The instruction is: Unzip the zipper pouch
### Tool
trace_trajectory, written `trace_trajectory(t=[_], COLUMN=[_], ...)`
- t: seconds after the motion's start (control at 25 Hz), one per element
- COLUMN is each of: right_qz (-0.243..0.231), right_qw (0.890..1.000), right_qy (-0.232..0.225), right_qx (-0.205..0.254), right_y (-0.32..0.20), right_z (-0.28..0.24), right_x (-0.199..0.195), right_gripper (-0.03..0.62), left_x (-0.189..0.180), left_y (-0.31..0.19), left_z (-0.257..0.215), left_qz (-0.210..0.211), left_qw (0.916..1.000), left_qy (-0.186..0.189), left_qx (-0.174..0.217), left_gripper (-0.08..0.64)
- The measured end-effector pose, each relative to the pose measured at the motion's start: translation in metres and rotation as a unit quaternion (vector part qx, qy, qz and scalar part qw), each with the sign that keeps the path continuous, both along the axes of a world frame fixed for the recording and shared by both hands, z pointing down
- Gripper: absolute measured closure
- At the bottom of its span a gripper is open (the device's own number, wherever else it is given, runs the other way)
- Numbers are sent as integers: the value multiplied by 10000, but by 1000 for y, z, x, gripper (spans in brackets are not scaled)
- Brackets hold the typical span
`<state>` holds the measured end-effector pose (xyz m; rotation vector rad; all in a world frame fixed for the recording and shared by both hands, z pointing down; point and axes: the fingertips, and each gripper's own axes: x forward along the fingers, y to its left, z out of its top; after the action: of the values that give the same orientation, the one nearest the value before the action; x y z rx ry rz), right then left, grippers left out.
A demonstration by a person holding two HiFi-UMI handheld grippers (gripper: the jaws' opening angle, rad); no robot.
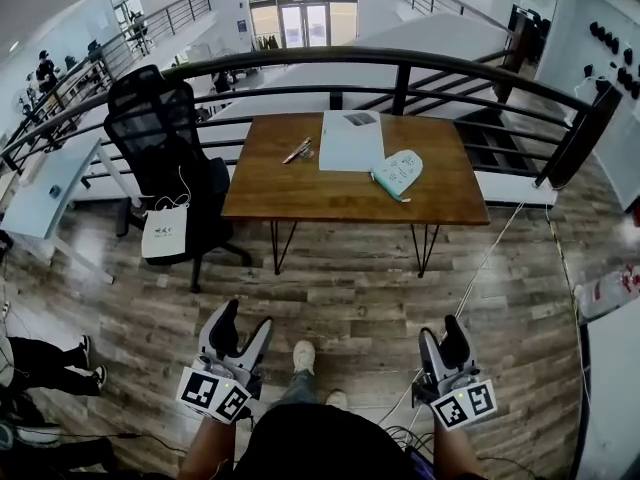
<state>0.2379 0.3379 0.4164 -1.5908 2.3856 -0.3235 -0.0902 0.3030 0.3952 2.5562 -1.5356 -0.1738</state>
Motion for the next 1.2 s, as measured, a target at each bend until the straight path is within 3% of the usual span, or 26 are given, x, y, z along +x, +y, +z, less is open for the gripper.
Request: trace_trajectory(t=[0.48,0.72,0.92,1.2], right_qz=[318,209,92,293], right_qw=[9991,9993,9990,9980], right_qy=[243,313,422,554], right_qx=[140,45,56,84], right_y=[-84,-131,-161,-193], right_z=[-21,-24,-28,-34], right_x=[-8,-34,-59,-73], right_gripper=[354,357,357,357], left_x=[-6,-31,-48,-60], left_y=[-106,-152,-181,-220], left_z=[-7,-3,4,5], left_qz=[320,353,391,704], left_qw=[9991,9981,9986,9973], left_qy=[174,513,339,175], left_qx=[204,-40,-77,-142], left_gripper=[270,272,272,272])
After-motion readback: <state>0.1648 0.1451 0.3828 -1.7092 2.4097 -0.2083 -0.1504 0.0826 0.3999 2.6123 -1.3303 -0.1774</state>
